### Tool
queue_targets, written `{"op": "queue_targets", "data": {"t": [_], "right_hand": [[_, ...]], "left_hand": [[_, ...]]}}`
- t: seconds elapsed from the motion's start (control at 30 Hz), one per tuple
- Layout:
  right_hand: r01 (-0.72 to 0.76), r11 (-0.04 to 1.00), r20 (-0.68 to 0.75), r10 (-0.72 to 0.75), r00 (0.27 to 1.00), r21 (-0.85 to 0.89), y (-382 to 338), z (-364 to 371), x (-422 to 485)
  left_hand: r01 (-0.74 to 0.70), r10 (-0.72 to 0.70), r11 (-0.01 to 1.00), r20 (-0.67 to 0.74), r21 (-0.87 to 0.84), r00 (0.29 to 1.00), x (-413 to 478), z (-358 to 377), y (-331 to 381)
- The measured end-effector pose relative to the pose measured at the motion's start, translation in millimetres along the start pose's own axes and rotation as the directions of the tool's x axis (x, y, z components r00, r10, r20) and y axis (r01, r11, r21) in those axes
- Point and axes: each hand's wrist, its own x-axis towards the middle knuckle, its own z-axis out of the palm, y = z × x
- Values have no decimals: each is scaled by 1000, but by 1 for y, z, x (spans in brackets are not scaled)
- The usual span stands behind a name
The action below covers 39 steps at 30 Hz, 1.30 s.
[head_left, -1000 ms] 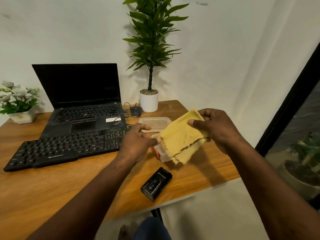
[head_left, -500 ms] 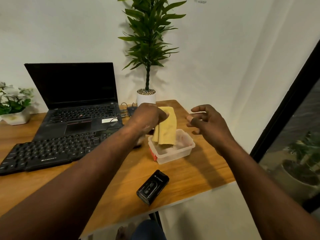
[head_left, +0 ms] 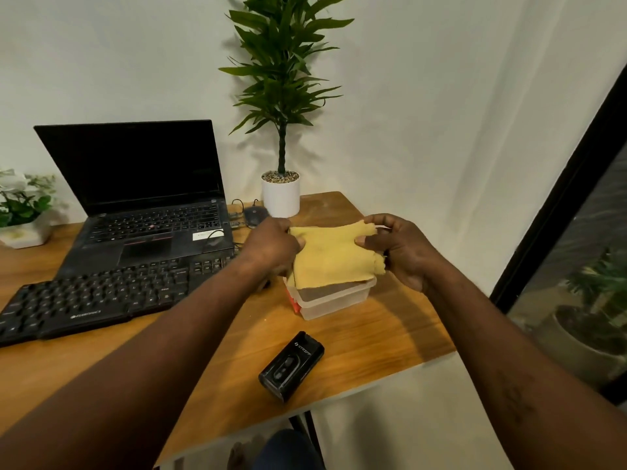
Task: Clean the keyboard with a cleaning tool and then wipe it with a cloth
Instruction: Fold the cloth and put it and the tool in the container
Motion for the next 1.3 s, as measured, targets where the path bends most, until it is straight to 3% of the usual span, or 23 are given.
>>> {"op": "queue_targets", "data": {"t": [0.07,0.2,0.3,0.4,0.57,0.7,0.8,0.9,0.97,1.07,1.2,1.3], "right_hand": [[15,997,-42,-18,999,-73,-1,4,6],[38,880,-142,-119,983,-474,0,10,20],[78,702,-103,-213,972,-708,3,15,26],[86,460,-9,-201,979,-883,11,29,30],[96,77,77,-224,972,-992,23,46,29],[107,-66,118,-191,974,-992,25,52,26],[146,-123,168,-197,966,-982,19,56,23],[316,-136,342,-293,893,-939,12,58,22],[379,-175,410,-207,888,-909,9,61,21],[377,-217,390,-15,921,-900,11,63,23],[392,-212,384,79,920,-895,12,60,30],[389,-100,369,177,913,-916,8,55,35]], "left_hand": [[-24,28,990,-28,137,999,-3,8,-8],[-76,91,944,-30,322,995,-6,22,-19],[-124,135,836,18,535,991,-11,29,-18],[-134,147,674,45,726,988,-15,35,-12],[-121,141,568,49,814,989,-13,43,-13],[-123,148,563,46,817,988,-11,42,-16],[-198,255,596,51,778,966,-10,38,-19],[-393,470,500,140,771,872,-10,41,-20],[-386,404,448,202,806,892,-10,44,-18],[-305,225,385,232,871,946,-7,46,-13],[-320,117,297,298,900,947,-1,45,-6],[-336,15,300,348,893,937,1,42,-6]]}}
